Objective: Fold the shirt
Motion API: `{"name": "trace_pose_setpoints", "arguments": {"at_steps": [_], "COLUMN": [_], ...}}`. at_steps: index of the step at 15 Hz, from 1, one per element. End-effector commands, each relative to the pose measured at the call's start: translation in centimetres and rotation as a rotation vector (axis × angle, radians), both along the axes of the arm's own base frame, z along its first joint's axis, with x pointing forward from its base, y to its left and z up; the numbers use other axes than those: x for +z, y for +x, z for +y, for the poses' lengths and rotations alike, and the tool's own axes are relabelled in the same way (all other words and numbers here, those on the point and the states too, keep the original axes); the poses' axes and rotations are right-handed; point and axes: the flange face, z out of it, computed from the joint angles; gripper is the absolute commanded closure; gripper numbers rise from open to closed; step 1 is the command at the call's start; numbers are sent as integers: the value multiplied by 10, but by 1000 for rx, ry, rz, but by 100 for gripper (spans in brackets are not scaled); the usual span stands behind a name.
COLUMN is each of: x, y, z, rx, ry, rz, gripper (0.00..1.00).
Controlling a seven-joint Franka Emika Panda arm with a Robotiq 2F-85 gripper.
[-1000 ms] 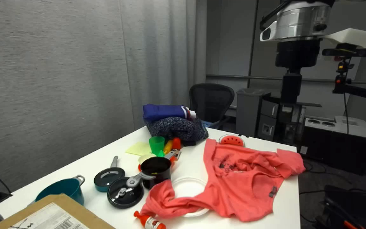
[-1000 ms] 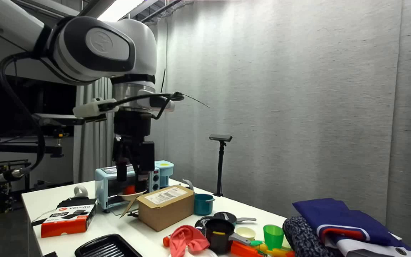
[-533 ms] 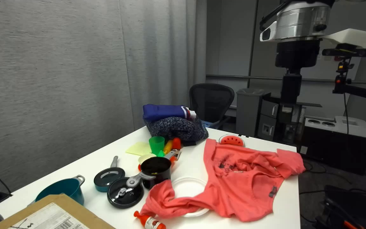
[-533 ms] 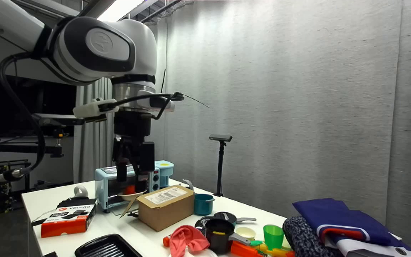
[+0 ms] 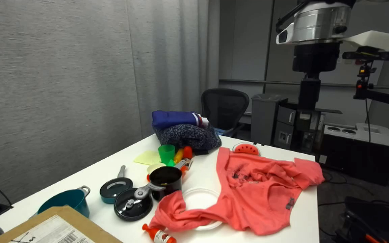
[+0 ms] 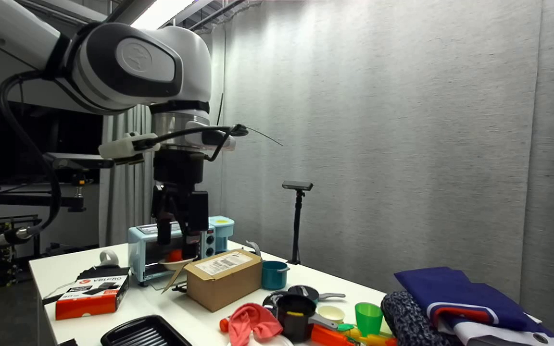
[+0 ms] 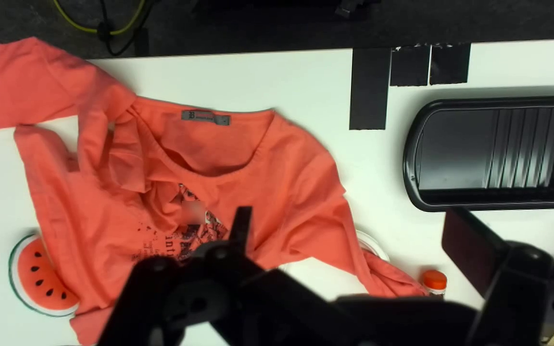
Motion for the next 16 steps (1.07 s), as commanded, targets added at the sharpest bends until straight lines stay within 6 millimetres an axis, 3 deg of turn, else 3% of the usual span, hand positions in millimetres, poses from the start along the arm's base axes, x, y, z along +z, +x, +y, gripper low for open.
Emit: {"name": "trace_pose_setpoints", "arguments": {"at_steps": [1, 4, 7, 8, 10, 13, 16], "x": [1, -4, -6, -7, -27, -53, -72], "y": [0, 3, 24, 33, 69, 110, 143], "z": [0, -2, -9, -10, 15, 31, 37], "rx": [0, -25, -89, -101, -112, -124, -133], "ry": [0, -13, -3, -5, -9, -15, -28], "rz": [1, -26, -120, -158, -223, -272, -253], "gripper": [0, 0, 0, 0, 0, 0, 0]}}
